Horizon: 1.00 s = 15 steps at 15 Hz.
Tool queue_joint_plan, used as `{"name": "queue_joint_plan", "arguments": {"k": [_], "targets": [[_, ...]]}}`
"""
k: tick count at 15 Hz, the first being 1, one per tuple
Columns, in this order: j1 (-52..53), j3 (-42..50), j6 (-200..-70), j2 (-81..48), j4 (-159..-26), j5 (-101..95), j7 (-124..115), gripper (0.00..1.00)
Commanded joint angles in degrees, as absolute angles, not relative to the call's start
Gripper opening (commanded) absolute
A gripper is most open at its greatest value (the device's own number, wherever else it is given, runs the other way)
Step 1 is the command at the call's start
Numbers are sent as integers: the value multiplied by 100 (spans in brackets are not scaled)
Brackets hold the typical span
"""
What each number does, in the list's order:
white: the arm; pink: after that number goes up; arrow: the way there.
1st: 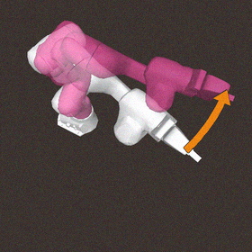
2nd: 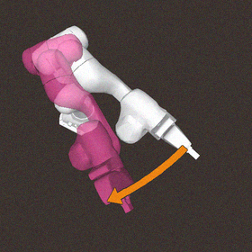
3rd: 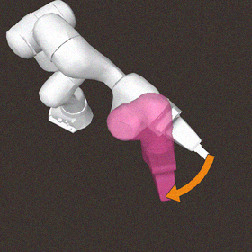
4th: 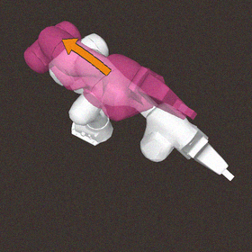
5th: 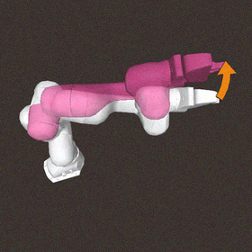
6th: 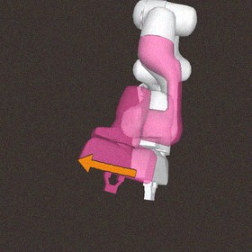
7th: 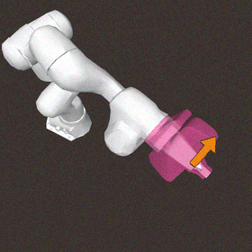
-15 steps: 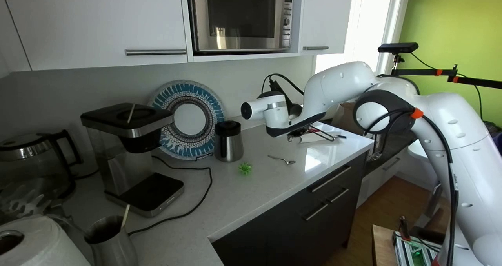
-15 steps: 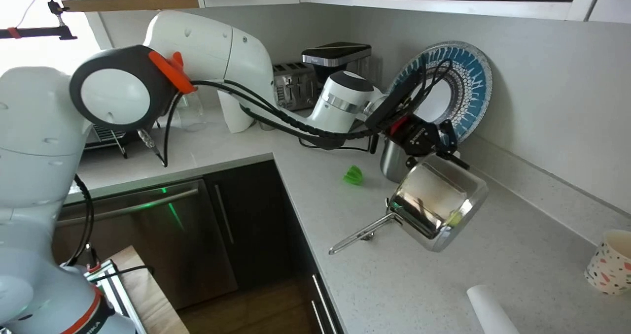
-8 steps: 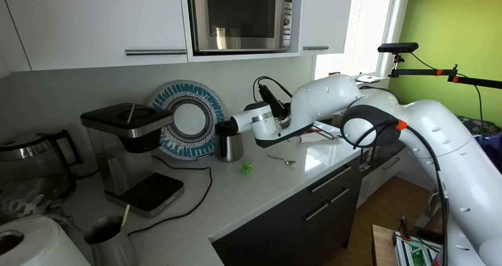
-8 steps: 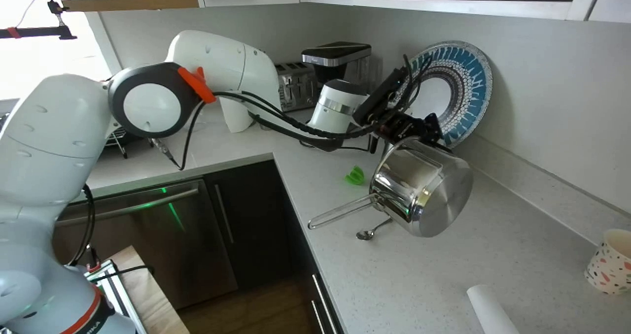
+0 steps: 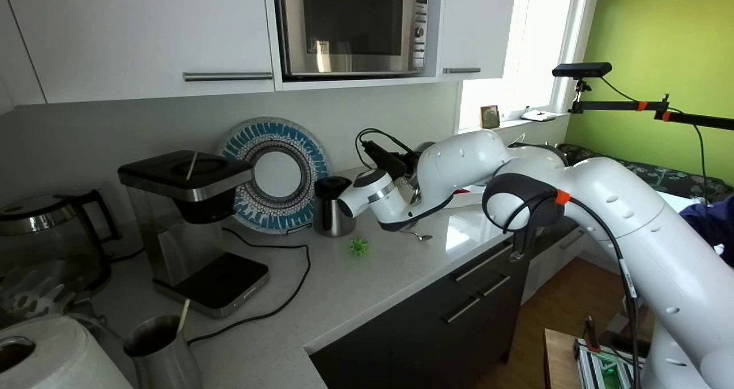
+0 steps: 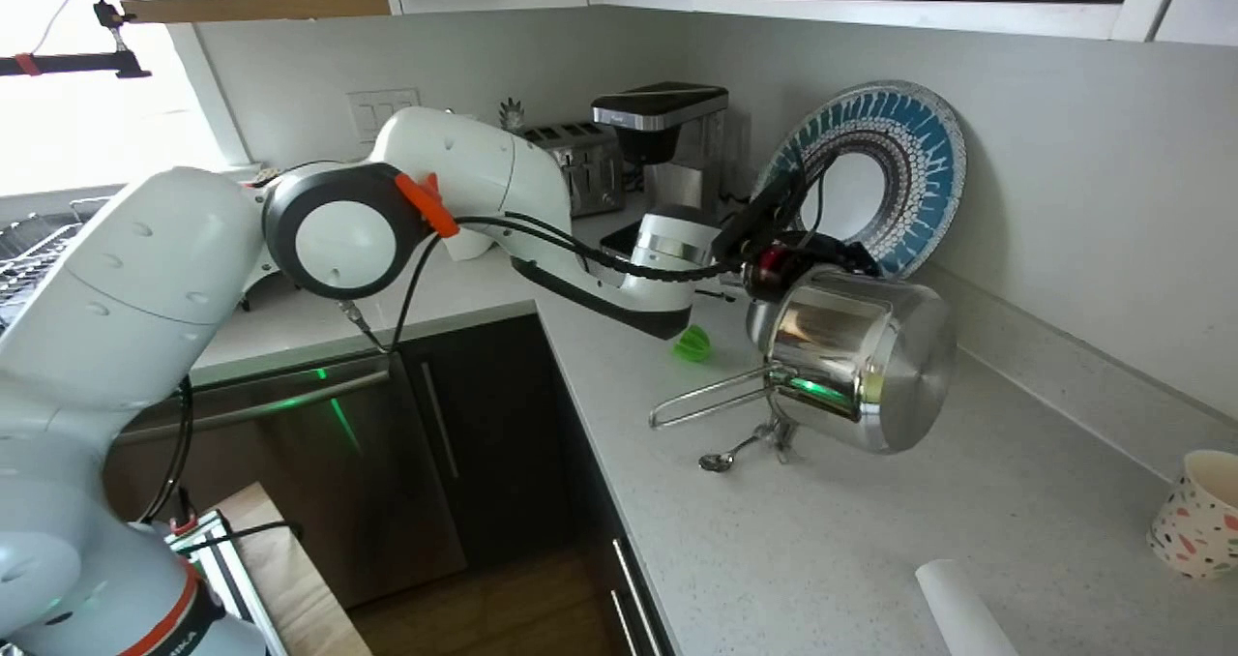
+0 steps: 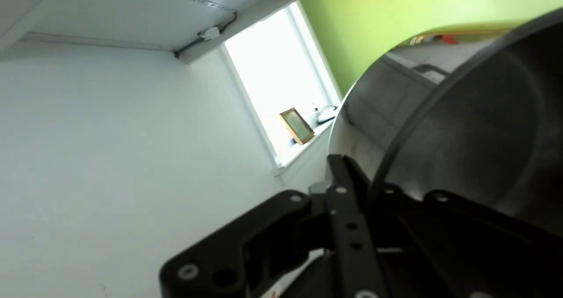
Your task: Move the utensils from the silver pot to the countertop
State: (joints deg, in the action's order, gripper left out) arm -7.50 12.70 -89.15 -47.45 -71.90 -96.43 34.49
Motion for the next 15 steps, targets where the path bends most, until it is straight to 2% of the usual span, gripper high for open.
{"name": "queue_joint_plan", "arguments": {"k": [1, 3, 15], "targets": [[-760, 1546, -9214, -4857, -6957, -10490, 4100, 1], [-836, 1520, -9391, -4706, -6982, -10600, 4043, 1], [-1375, 769, -10169, -3199, -7361, -7822, 3025, 1]]}}
